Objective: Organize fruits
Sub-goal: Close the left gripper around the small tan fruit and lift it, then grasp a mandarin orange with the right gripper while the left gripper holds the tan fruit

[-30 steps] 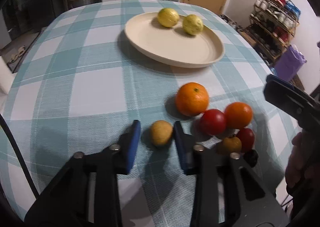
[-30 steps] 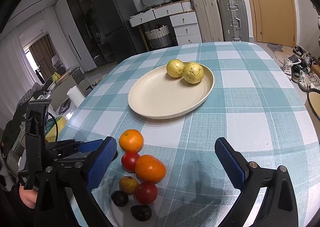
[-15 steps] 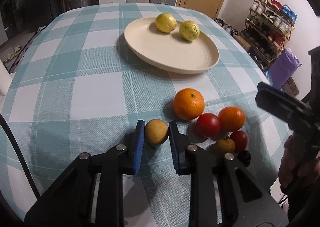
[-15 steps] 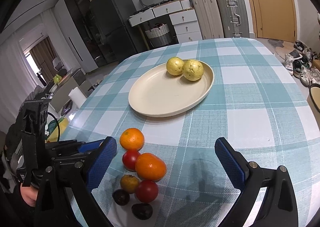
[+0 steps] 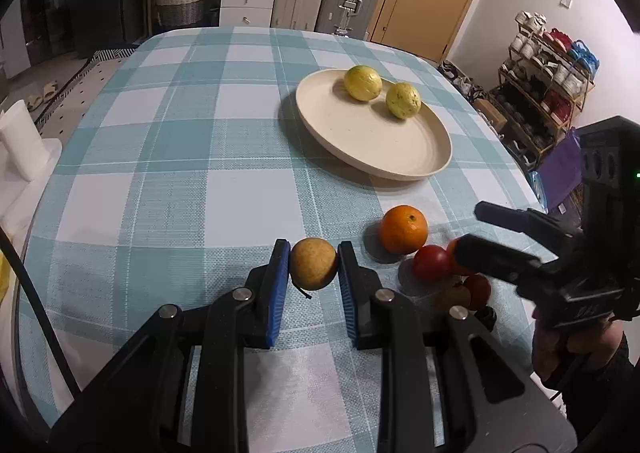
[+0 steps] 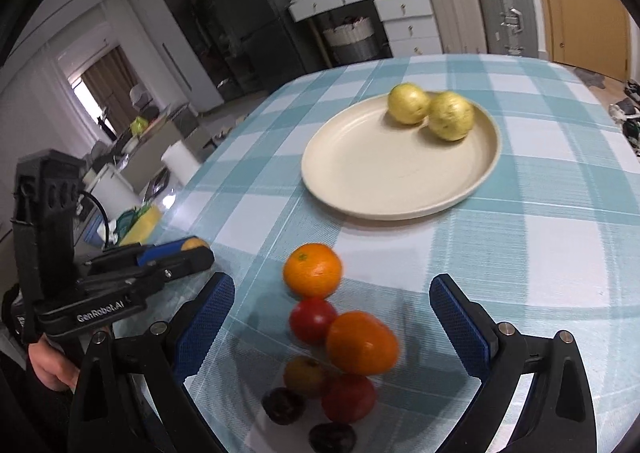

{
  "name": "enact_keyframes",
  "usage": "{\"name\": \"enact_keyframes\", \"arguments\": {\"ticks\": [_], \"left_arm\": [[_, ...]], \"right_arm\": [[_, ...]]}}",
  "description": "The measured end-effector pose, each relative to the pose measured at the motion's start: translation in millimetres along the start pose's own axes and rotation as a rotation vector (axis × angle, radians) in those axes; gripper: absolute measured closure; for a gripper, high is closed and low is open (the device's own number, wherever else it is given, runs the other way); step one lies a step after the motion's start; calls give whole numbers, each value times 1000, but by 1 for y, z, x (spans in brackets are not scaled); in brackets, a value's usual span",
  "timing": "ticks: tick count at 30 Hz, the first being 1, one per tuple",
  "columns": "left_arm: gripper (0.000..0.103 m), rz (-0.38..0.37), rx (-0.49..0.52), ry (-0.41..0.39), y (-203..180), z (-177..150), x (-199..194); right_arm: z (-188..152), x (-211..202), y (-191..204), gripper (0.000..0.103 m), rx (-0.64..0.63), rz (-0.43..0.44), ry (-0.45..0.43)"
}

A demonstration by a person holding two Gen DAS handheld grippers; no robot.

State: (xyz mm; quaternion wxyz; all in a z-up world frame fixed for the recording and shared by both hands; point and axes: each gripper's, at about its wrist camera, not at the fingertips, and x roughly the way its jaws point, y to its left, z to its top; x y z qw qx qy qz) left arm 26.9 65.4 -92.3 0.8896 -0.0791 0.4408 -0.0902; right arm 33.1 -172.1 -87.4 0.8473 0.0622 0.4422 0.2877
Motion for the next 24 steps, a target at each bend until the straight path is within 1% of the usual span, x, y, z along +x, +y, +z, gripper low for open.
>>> {"name": "enact_keyframes", "arguments": {"ticks": [7, 14, 15, 18, 21, 24], "left_arm": [[82, -4, -4, 0, 4, -2, -2], [82, -15, -26, -1, 13, -3, 0], [82, -15, -27, -1, 14, -3, 1], [82, -18, -33, 1, 17, -3, 3], [82, -21, -40, 3, 20, -2, 4], [82, -21, -48, 3, 22, -2, 4]], "right_arm": [[11, 21, 11, 3, -42, -15, 50], [16, 44, 20, 5, -103, -39, 128], [16, 45, 20, 7, -107, -41, 134], [16, 51, 23, 15, -120, -49, 152], [16, 57, 23, 17, -114, -59, 168], [16, 60, 24, 24, -117, -61, 172]]}}
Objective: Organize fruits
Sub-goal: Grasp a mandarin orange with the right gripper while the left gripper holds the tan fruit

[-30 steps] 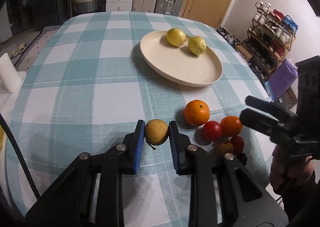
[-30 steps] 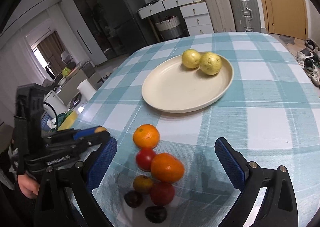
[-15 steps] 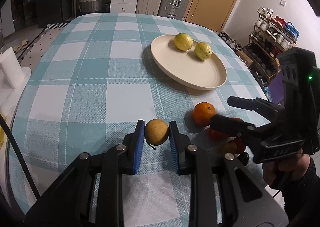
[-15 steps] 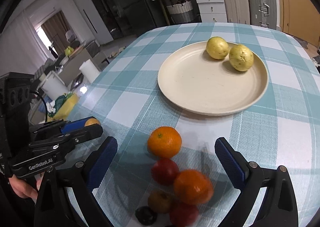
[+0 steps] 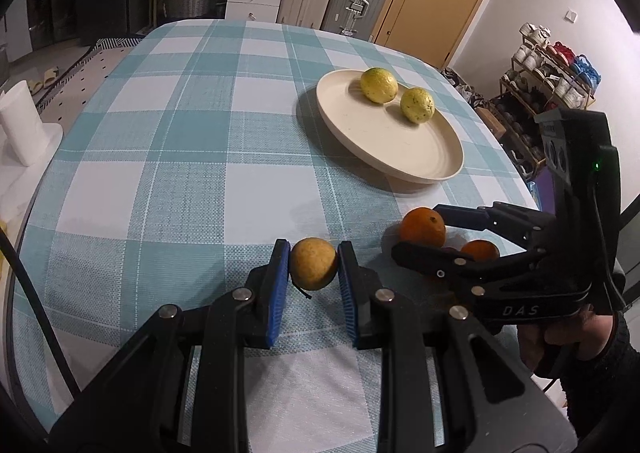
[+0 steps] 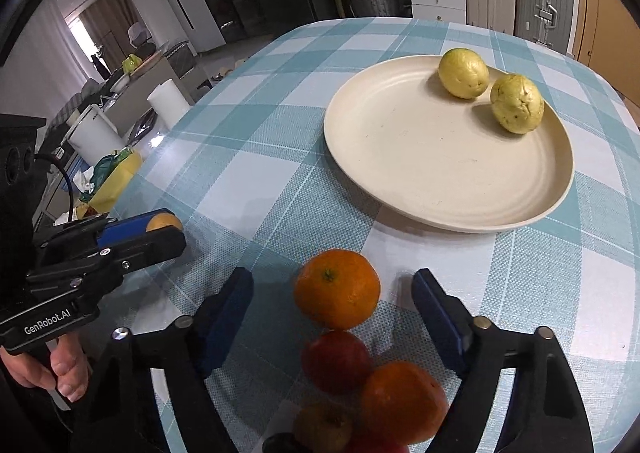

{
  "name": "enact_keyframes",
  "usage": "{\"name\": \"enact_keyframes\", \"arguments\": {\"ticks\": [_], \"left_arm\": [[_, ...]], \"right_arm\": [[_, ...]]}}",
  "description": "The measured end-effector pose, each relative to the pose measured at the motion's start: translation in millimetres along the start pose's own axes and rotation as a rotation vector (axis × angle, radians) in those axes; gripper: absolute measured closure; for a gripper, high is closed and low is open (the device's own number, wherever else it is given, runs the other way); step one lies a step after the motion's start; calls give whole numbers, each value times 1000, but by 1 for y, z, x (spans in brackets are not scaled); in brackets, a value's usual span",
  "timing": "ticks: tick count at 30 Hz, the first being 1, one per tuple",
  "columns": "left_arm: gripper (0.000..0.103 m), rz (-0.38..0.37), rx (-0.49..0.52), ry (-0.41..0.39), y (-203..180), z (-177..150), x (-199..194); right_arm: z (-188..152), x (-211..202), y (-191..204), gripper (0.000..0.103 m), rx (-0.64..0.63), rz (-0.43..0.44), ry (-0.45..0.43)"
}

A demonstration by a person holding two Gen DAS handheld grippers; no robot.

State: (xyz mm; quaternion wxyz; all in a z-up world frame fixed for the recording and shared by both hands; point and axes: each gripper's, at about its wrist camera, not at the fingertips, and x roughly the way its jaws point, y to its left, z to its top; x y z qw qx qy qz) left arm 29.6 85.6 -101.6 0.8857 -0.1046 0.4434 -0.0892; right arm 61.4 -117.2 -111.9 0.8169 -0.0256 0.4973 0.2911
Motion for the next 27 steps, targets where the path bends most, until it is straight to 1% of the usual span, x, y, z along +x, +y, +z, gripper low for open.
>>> {"name": "enact_keyframes", "arguments": {"ticks": [1, 2, 3, 5, 7, 10, 14, 17, 22, 27], "left_arm": [[82, -2, -3, 1, 1, 0, 1], [82, -4, -5, 2, 1, 0, 1], [82, -5, -6, 3, 1, -1, 1], [82, -8, -10, 5, 1, -1, 2], [82, -9, -11, 7, 1, -1, 2], [82, -10, -14, 7, 2, 0, 3], [82, -14, -18, 3, 3, 0, 3], [82, -29, -29, -15, 5, 1, 0], [82, -35, -22, -23, 5, 6, -2], [82, -43, 22, -43, -6, 21, -3]], "right_arm": [[0, 1, 1, 29, -1, -1, 2], [0, 2, 1, 31, 0, -2, 4], [0, 2, 1, 36, 0, -4, 7], [1, 3, 3, 41, -11, -40, 7], [1, 3, 3, 51, -13, -36, 8], [1, 3, 2, 60, -15, -40, 5], [-1, 1, 0, 61, -2, -28, -3], [-2, -2, -3, 61, 19, 0, -11], [-4, -18, -2, 61, 19, 17, -62], [0, -37, -6, 61, 37, 51, -103]]}}
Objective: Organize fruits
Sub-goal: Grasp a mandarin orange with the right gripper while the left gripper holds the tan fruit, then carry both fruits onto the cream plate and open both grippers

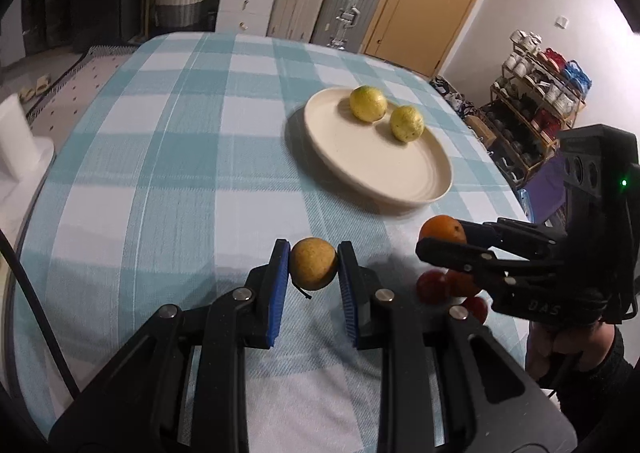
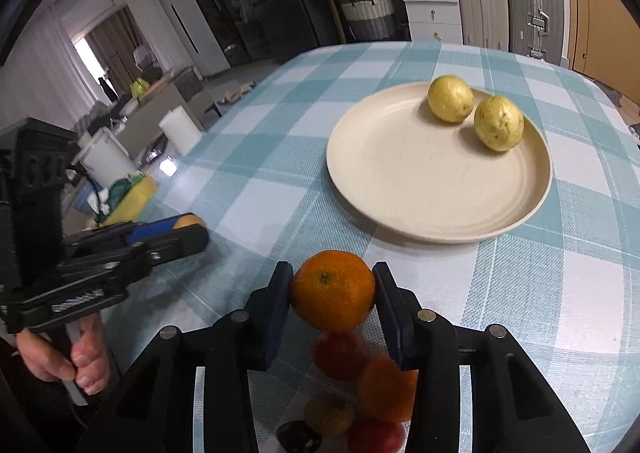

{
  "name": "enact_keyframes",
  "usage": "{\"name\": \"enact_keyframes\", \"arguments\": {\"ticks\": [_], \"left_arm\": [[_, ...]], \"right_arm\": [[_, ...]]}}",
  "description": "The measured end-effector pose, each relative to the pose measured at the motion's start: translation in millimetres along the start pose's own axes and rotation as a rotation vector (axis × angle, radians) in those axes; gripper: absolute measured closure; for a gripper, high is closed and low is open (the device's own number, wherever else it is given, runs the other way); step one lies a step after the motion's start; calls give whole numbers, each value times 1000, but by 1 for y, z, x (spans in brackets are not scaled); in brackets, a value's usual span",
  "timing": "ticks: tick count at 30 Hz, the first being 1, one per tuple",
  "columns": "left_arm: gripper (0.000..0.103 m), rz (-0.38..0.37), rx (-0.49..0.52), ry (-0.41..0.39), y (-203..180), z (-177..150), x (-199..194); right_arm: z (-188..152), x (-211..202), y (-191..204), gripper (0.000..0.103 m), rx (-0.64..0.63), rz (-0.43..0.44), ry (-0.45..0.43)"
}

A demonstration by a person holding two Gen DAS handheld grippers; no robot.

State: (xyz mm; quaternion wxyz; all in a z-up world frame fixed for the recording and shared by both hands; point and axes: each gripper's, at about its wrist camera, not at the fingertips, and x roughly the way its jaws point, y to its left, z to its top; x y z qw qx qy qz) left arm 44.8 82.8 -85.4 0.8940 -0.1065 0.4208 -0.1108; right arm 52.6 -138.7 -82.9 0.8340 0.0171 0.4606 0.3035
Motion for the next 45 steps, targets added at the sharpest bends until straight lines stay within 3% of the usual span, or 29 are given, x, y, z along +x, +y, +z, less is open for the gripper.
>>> {"name": "enact_keyframes", "arguments": {"ticks": [5, 11, 17, 22, 24, 36, 45], "left_arm": [[82, -110, -28, -3, -4, 26, 3], [82, -103, 10, -9, -13, 62, 15], [82, -166, -14, 29, -14, 100, 46], [82, -173, -34, 70, -15, 127, 81], [82, -216, -36, 83, -15, 137, 96], [82, -207, -91, 158, -3, 168, 169], [82, -178, -72, 172, -2, 177, 194]], "right_arm": [[12, -17, -1, 61, -8, 17, -55], [34, -29, -9, 61, -28, -4, -122], [56, -21, -32, 61, 9, -25, -135], [72, -7, -53, 61, 32, -65, -143], [77, 0, -60, 61, 43, -77, -137], [98, 41, -85, 61, 65, -78, -109], [109, 57, -82, 61, 21, -95, -123]]}}
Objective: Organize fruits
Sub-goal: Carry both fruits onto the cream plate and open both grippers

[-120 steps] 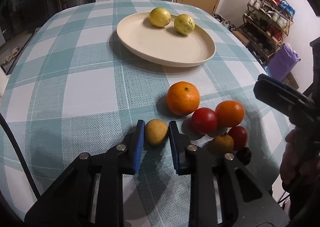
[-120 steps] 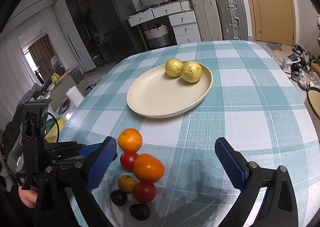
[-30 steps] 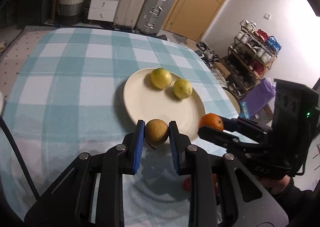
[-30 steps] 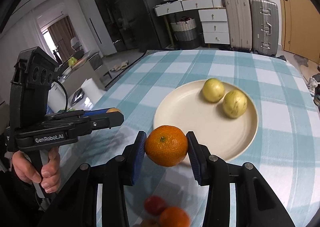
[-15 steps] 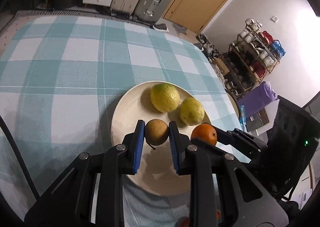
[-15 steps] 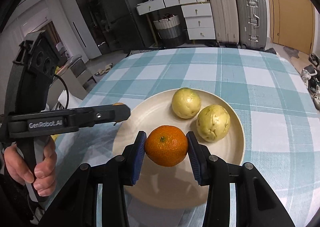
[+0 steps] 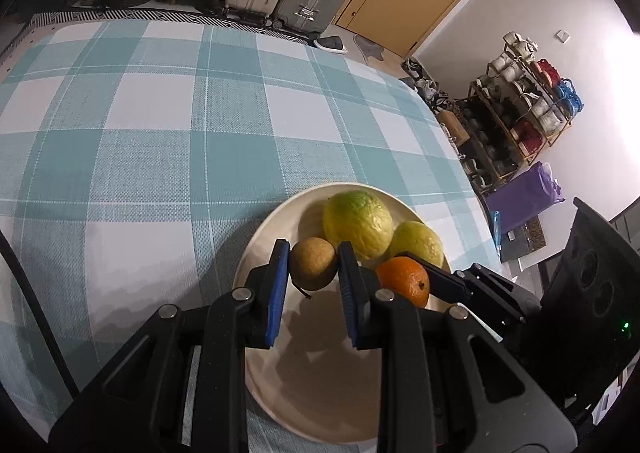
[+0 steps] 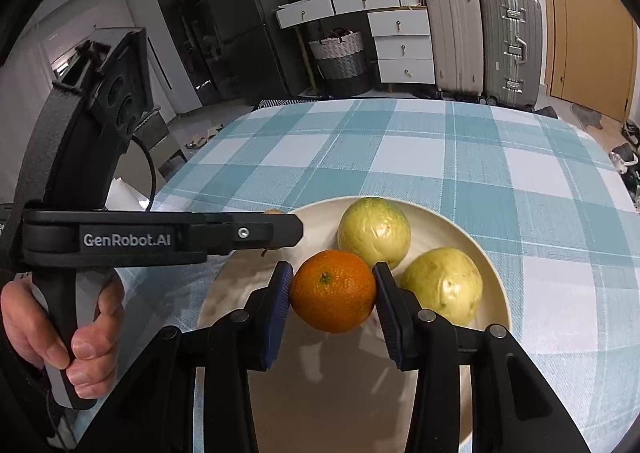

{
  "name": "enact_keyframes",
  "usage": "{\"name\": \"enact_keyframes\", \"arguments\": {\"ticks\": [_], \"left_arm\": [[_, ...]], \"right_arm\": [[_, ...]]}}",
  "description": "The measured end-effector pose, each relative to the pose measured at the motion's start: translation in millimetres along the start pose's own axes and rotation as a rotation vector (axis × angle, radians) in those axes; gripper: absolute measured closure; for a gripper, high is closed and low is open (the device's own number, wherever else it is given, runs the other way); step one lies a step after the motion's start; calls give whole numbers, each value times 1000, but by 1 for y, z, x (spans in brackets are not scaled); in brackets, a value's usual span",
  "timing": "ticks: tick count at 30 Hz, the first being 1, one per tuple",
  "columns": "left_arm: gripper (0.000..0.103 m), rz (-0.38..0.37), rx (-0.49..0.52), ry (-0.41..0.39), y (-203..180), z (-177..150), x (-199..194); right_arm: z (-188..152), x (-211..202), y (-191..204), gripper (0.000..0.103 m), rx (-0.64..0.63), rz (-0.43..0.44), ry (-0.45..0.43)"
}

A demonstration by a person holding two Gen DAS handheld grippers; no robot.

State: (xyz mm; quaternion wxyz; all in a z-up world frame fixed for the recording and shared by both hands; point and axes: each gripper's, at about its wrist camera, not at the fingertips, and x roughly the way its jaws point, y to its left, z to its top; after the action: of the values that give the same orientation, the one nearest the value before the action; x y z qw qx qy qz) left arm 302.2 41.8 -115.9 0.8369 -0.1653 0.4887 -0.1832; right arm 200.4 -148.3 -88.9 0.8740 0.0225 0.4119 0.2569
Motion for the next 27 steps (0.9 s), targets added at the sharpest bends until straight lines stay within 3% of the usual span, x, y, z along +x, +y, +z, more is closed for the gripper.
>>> {"name": "enact_keyframes", "arguments": {"ticks": [8, 11, 13, 14, 27], "left_arm": [[82, -37, -13, 6, 1, 8, 11], [81, -39, -19, -3, 2, 8, 8], [81, -36, -28, -9, 3, 8, 5], [81, -39, -31, -13, 3, 8, 2], [80, 34, 3, -62, -10, -16, -41]], "right_arm": [[0, 4, 1, 60, 7, -8, 1], [0, -4, 4, 48, -8, -9, -34], [1, -11, 7, 31, -22, -18, -67], [1, -17, 8, 29, -30, -24, -89], [-11, -57, 6, 28, -23, -33, -147]]}}
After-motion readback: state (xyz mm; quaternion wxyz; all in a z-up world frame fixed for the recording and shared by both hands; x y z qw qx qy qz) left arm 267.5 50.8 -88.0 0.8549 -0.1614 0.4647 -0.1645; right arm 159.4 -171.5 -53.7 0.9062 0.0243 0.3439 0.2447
